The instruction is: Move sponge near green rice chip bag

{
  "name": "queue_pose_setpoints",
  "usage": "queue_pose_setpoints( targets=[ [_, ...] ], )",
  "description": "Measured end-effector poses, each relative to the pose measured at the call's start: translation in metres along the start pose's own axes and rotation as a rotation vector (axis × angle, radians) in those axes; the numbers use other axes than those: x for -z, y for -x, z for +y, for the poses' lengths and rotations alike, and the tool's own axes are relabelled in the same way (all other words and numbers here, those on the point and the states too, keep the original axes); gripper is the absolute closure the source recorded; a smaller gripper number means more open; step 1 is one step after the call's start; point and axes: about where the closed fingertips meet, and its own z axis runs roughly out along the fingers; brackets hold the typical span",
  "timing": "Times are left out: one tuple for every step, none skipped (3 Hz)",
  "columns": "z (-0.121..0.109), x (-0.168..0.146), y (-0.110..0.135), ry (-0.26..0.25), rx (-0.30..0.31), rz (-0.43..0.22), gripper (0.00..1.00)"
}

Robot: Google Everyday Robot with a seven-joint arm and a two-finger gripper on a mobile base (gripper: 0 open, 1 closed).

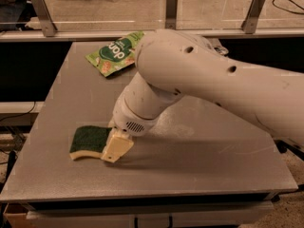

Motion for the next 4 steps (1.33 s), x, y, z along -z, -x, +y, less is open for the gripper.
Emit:
queue_pose_setpoints(
  targets=[
    [0.000, 0.003, 0.001, 0.000, 0.000, 0.000, 0.87],
    [-0.038, 0.035, -0.016, -0.082, -0.036, 0.008, 1.00],
    [-0.097, 0.104, -0.046, -0.233, -0.070, 0.025, 1.00],
    [-0.098, 0.104, -0.046, -0.237, -0.072, 0.025, 1.00]
  ],
)
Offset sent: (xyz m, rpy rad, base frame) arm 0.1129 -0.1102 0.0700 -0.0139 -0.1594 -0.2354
